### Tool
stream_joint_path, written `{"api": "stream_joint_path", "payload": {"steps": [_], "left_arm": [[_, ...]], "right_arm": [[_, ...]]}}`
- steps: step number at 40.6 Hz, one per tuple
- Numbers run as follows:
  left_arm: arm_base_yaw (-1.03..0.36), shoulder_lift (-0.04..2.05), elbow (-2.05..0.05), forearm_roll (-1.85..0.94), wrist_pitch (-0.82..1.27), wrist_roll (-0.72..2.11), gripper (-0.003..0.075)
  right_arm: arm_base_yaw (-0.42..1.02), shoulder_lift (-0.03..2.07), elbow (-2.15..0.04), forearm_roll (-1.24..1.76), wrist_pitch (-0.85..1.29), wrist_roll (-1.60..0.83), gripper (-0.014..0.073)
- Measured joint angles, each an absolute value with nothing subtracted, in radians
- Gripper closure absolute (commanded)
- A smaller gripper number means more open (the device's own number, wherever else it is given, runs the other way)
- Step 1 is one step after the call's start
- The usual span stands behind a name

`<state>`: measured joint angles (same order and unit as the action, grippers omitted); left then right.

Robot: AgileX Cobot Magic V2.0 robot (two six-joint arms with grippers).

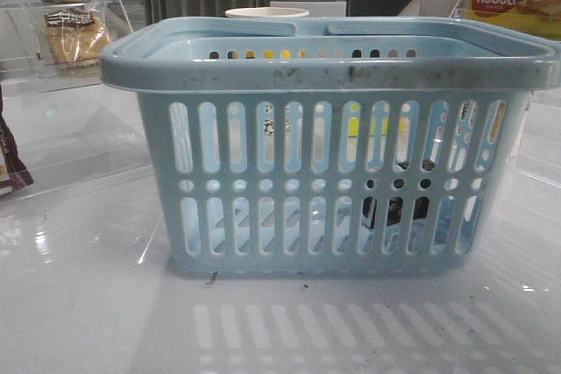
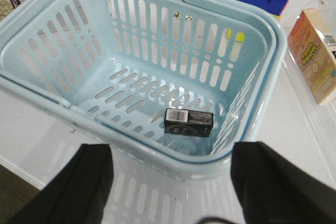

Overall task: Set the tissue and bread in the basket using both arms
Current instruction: 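Withdraw the right gripper and reach the left gripper toward the bagged bread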

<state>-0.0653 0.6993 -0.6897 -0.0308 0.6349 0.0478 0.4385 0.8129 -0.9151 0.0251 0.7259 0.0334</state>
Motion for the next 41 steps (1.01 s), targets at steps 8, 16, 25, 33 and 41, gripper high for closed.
{"api": "stream_joint_path", "payload": {"steps": [8,16,25,33,41], "left_arm": [[-0.065,0.763,-0.700,-0.031,0.595,0.048,0.0145],[-0.065,0.959,-0.797,-0.035,0.569,0.048,0.0148],[-0.065,1.247,-0.987,-0.039,0.532,0.048,0.0148],[-0.065,1.489,-1.204,-0.041,0.531,0.048,0.0148],[-0.043,1.688,-1.413,-0.062,0.572,0.052,0.0148]], "right_arm": [[0.438,0.621,-0.789,0.025,0.738,0.033,0.0021],[0.438,0.576,-0.755,0.025,0.743,0.033,0.0021],[0.438,0.576,-0.755,0.027,0.743,0.033,0.0021],[0.438,0.576,-0.755,0.027,0.743,0.033,0.0021],[0.438,0.576,-0.755,0.027,0.743,0.033,0.0021]]}}
